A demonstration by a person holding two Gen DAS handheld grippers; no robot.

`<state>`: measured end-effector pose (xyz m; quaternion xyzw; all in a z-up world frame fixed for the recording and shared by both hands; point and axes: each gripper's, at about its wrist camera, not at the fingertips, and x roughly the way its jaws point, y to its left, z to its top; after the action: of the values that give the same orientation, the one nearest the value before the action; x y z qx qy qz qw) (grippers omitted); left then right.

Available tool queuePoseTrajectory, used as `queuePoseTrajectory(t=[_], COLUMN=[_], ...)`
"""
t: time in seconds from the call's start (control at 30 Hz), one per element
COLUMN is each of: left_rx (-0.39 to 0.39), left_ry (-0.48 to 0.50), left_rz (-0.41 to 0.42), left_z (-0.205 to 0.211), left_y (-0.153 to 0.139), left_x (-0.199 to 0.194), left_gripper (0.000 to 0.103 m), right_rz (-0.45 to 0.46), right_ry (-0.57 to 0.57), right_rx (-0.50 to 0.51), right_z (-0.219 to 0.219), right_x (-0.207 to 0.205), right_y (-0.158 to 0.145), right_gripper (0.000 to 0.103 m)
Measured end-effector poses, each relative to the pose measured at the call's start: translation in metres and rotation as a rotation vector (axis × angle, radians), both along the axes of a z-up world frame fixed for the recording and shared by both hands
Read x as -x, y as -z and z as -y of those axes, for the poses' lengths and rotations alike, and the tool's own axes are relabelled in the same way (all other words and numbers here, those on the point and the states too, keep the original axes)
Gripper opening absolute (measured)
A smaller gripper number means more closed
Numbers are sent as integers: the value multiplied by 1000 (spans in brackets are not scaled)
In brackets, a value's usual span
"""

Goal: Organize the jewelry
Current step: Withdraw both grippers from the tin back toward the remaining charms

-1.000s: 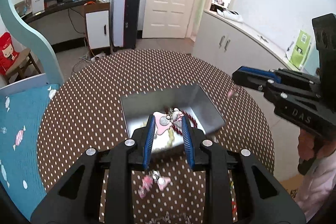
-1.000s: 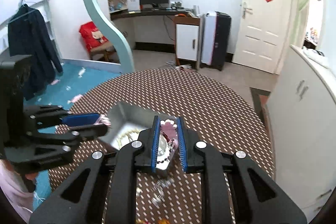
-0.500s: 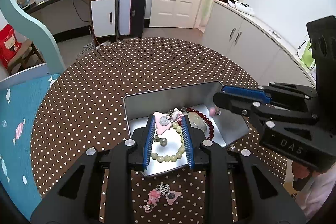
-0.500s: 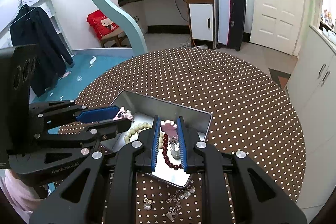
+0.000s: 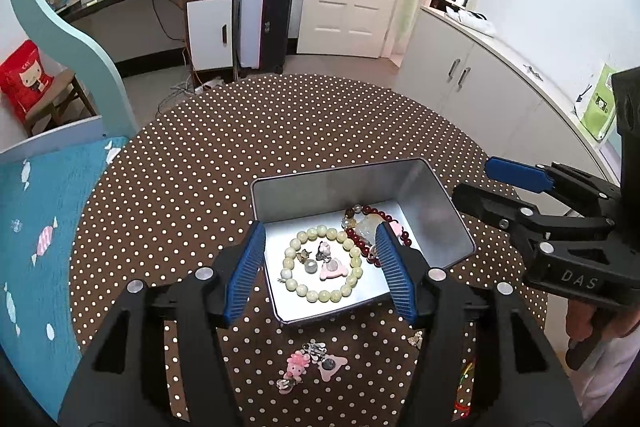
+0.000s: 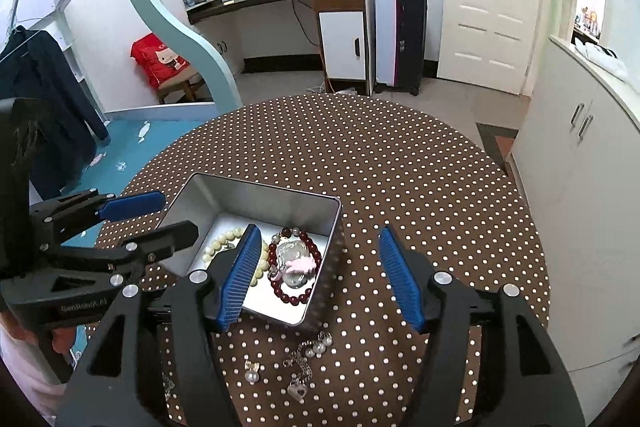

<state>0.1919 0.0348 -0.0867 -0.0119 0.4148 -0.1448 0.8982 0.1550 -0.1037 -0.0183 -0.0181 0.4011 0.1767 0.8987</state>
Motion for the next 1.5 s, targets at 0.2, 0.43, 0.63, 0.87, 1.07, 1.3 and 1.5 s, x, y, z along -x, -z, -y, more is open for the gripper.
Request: queuePoseTrajectory(t=[0.2, 0.43, 0.63, 0.87, 1.07, 1.3, 1.5], left_rx=[0, -10, -10, -53, -76, -79, -91], left_ry=[-9, -27, -31, -17, 12, 24, 43], left_rz=[19, 26, 28, -36, -78, -112, -86], left_z=[1, -9, -27, -37, -34, -31, -25], left_y=[-8, -11, -5, 25, 51, 73, 78], left_x=[16, 39, 66, 85, 92, 87, 85], left_gripper=[59, 66, 84, 87, 86, 56, 38], right_rz=[27, 46, 24, -70, -124, -173, -171], right_ry=[-5, 22, 76, 120, 147, 118, 85], right_rx=[-4, -6, 5, -20, -15, 2, 31], right_z=[3, 11, 24, 34, 32, 18, 4], right_x=[18, 36, 54, 70, 77, 81, 84], right_y=[-6, -9, 5, 39, 62, 83, 86], right_gripper=[59, 67, 85, 87, 87, 87, 87])
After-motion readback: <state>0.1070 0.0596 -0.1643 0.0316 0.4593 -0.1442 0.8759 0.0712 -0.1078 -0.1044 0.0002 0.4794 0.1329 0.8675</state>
